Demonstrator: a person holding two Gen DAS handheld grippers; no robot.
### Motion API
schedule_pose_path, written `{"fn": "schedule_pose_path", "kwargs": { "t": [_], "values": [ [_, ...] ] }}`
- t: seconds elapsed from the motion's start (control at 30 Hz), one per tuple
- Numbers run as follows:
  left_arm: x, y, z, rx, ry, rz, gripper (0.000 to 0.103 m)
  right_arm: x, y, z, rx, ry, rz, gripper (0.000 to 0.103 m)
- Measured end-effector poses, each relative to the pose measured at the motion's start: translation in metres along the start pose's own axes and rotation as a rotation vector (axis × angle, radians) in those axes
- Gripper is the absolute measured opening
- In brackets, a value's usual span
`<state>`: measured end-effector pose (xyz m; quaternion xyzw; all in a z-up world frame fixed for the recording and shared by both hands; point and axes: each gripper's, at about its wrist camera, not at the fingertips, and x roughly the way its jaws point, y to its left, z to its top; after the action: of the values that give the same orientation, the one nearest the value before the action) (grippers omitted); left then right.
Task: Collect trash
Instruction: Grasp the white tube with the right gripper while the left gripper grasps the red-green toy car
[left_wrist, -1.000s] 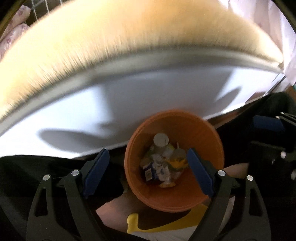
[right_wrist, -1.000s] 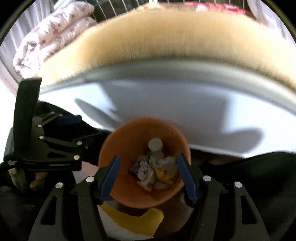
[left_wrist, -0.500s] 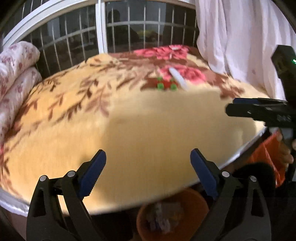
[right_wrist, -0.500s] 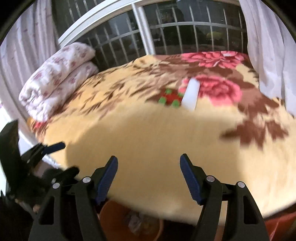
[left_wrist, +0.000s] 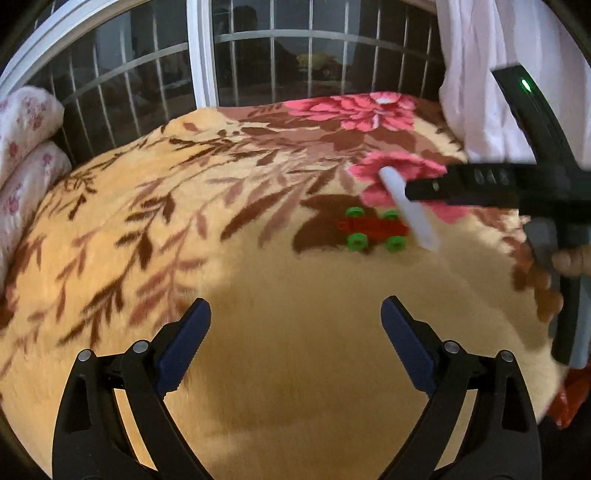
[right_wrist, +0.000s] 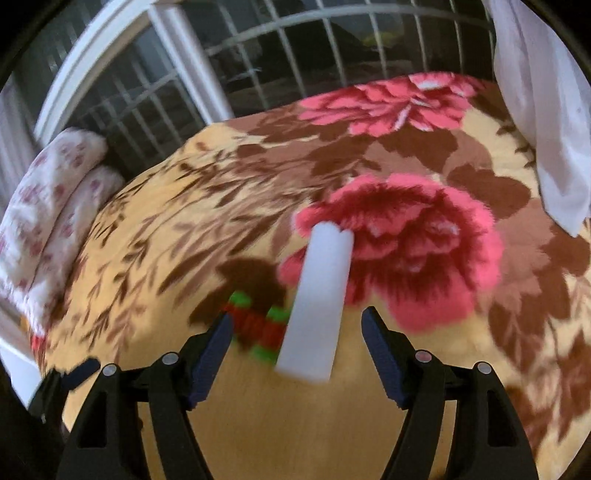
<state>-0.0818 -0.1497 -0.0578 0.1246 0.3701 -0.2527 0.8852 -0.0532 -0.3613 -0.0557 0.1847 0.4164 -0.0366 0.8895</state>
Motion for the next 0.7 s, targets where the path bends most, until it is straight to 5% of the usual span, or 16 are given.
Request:
{"fn": "schedule_pose_path", "kwargs": {
  "t": [0.17, 0.3, 0.4, 0.5, 0.7],
  "values": [
    [0.029, 0.004, -0.003, -0.029, 0.087, -0.015, 0.091, 0.039, -0.01, 0.024, 0.082, 0.068, 0.016, 0.07],
    [0.034, 0.007, -0.006, -0.047, 0.108, -0.049, 0.091, 0.067, -0.009, 0.024, 0.068, 0.145, -0.048, 0.055],
    [0.035, 0.004, -0.009, -0.032, 0.105, -0.045, 0.091, 0.065, -0.004, 0.02, 0.021, 0.13, -0.117, 0.033],
    [0.035, 0.0, -0.01, -0.012, 0.101, -0.028, 0.091, 0.058, -0.01, 0.014, 0.027, 0.109, -0.094, 0.022],
    [0.031, -0.007, -0.003, 0.02, 0.113, -0.022, 0.091, 0.001, -0.022, -0.012, 0.069, -0.005, 0.012, 0.021]
  ]
}}
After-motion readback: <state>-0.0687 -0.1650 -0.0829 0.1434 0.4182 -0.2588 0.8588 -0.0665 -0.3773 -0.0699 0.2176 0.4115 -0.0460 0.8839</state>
